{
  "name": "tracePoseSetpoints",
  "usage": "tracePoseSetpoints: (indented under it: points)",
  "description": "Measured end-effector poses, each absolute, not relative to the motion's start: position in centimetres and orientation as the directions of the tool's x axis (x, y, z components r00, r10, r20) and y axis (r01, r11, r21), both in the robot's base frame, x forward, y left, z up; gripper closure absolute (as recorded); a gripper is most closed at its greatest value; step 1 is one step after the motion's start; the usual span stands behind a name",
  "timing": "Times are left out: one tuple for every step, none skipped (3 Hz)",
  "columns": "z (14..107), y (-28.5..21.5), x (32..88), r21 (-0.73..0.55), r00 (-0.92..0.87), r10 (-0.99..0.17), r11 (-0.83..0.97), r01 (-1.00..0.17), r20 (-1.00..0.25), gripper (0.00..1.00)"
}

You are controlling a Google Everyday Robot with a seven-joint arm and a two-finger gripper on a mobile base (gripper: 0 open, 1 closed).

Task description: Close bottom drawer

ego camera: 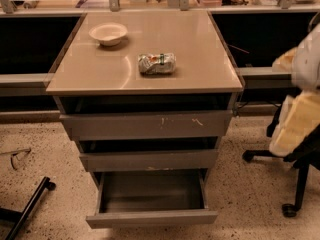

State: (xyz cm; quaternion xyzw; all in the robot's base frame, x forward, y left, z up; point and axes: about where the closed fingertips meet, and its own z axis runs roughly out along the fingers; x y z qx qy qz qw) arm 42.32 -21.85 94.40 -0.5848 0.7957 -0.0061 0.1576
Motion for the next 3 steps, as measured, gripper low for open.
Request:
tracePoseSetpoints:
  points:
    - [87.8, -21.0, 39.8, -0.104, -0.318, -0.872, 0.38, -0.919, -0.372, 0.0]
    - [78.4, -19.9, 37.8, 0.027, -0.379, -0.802, 0.414, -0.91, -0.463, 0.0]
    - [74.6, -19.8, 35.7, 0.091, -0.414, -0.798, 0.418, -0.904, -0.439, 0.0]
